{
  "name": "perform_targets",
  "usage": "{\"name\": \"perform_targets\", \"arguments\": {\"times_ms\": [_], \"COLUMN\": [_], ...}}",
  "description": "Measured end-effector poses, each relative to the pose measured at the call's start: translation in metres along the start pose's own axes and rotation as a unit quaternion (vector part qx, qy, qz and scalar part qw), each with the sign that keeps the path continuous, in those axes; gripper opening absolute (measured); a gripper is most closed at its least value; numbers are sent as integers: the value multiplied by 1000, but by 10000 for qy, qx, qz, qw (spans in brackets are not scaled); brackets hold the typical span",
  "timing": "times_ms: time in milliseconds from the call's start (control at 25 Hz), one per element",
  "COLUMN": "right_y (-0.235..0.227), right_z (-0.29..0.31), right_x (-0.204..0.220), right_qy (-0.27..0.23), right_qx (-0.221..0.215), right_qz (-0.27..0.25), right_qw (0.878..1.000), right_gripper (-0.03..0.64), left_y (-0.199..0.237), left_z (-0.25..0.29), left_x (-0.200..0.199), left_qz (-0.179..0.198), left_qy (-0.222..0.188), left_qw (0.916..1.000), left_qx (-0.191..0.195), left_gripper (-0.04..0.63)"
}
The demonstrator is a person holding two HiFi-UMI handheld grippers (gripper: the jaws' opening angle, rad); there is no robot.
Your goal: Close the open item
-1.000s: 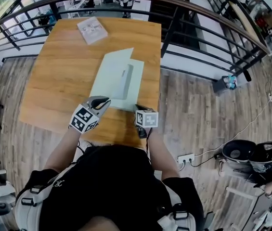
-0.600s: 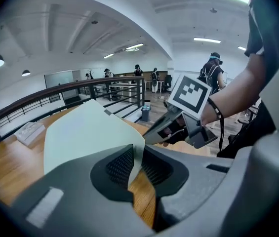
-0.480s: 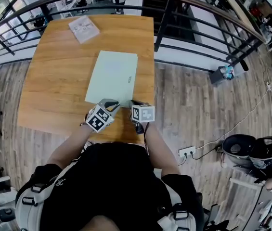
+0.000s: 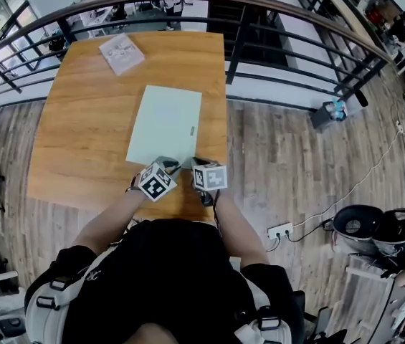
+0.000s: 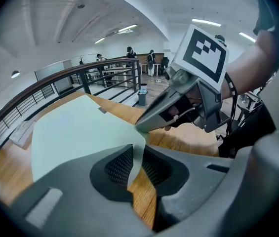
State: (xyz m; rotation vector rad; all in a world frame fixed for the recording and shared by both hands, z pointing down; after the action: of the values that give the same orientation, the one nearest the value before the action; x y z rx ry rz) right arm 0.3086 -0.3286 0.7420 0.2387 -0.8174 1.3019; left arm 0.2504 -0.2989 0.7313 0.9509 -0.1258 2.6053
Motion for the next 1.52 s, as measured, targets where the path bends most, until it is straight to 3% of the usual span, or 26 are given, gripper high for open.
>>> {"name": "perform_targets", "arguments": {"times_ms": [240,480,600,680,840,960,1080,1200,1280,1520], "right_y": [0,0,1,1,-1,-5,5,15,22,37], "right_z": [0,-2,-3,-2,-3,-12,-28,-44,-57,-99], "right_x": [2,3,4,3,3,1,-16,-38,-56,-109], "right_qy": [-35,-29,-37,-34,-32,-398,-968,-1400,-1670,-2524], "right_qx": [-25,-77,-70,-74,-109,158,94,102,99,250], "right_qz": [73,109,65,19,119,214,302,151,-16,-479], "right_qw": [10000,9999,9999,10000,9999,9989,9948,9900,9859,9661], "right_gripper": [9,8,9,9,8,6,6,6,6,6], "left_y": [-1,-10,-17,-16,-8,-10,-7,2,8,32], "left_z": [3,16,20,21,19,18,14,-1,-18,-87], "left_x": [-15,-8,-5,-5,-6,-4,-2,-13,-25,-60], "left_qz": [-109,235,412,276,-418,-273,-102,-219,-280,-577], "left_qy": [-169,318,362,228,-233,-221,-242,-720,-1173,-2318], "left_qw": [9998,9989,9979,9987,9976,9981,9990,9971,9926,9674], "left_qx": [82,246,346,360,491,498,370,83,-160,-844], "left_gripper": [49,74,92,105,106,105,106,97,54,3]}}
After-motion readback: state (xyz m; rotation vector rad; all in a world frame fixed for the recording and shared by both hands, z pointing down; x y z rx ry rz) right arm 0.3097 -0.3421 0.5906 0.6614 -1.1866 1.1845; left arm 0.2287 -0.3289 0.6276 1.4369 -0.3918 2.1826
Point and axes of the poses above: the fingertips, and each gripper's own axes: z forward along the fingers, y to its left, x out of its underside, the point moved 1 cm from there along -z, backward along the fingers, and after that the axes turned 7 degrees about x, right-handed, at the moved point
